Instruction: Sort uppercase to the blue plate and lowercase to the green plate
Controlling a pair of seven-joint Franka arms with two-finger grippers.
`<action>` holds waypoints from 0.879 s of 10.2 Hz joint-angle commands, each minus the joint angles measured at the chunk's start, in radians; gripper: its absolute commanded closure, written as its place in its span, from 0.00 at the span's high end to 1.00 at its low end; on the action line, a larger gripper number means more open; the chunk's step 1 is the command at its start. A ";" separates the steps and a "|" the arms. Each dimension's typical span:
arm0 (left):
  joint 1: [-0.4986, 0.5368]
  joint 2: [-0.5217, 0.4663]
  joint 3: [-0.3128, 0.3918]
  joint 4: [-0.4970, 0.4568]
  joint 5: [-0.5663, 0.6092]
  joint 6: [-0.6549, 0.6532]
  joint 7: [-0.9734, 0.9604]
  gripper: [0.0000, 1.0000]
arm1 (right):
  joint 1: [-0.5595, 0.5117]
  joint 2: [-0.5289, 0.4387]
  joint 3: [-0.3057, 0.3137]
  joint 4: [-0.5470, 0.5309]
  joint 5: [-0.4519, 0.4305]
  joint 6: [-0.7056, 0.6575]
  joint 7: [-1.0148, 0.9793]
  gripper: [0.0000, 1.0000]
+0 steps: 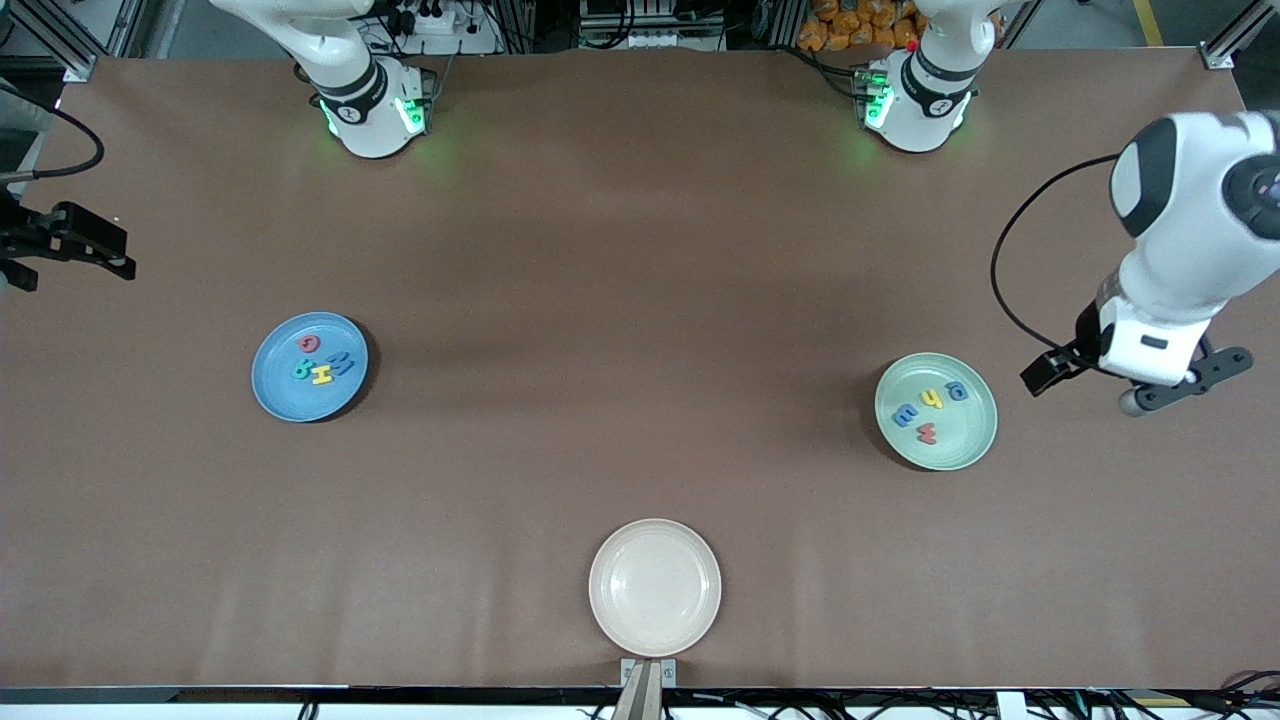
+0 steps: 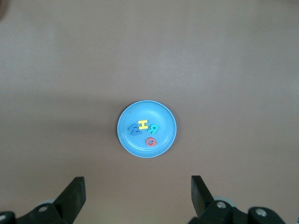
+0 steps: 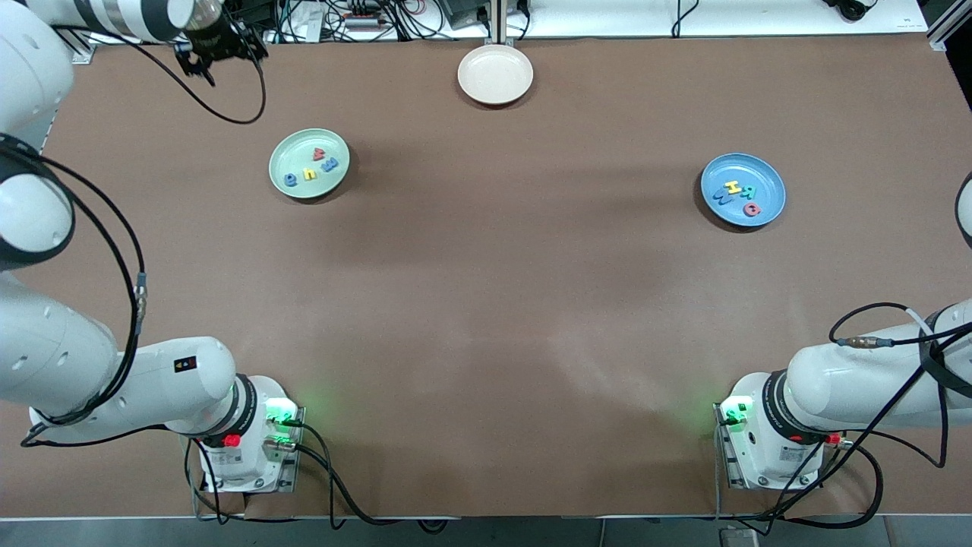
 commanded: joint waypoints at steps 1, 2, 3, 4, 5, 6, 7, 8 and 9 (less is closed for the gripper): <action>-0.029 -0.033 0.017 0.148 -0.076 -0.182 0.209 1.00 | -0.008 0.002 0.005 0.015 0.006 -0.012 0.000 1.00; -0.039 -0.039 0.019 0.187 -0.101 -0.227 0.253 1.00 | -0.008 0.002 0.005 0.015 0.007 -0.012 0.000 1.00; -0.041 -0.065 0.037 0.201 -0.154 -0.267 0.322 1.00 | -0.008 0.002 0.005 0.015 0.006 -0.012 0.000 1.00; -0.056 -0.091 0.065 0.219 -0.176 -0.329 0.407 1.00 | -0.008 0.002 0.005 0.015 0.006 -0.012 0.000 1.00; -0.059 -0.100 0.074 0.253 -0.177 -0.405 0.471 1.00 | -0.008 0.002 0.005 0.017 0.006 -0.012 0.000 1.00; -0.064 -0.100 0.074 0.287 -0.171 -0.465 0.492 1.00 | -0.007 0.002 0.005 0.015 0.007 -0.012 0.000 1.00; -0.084 -0.100 0.079 0.311 -0.173 -0.492 0.493 1.00 | -0.007 0.002 0.006 0.015 0.007 -0.012 0.000 1.00; -0.107 -0.100 0.097 0.333 -0.174 -0.512 0.493 1.00 | -0.008 0.002 0.005 0.015 0.007 -0.012 0.000 1.00; -0.142 -0.100 0.127 0.353 -0.170 -0.545 0.494 1.00 | -0.008 0.002 0.005 0.015 0.007 -0.012 0.000 1.00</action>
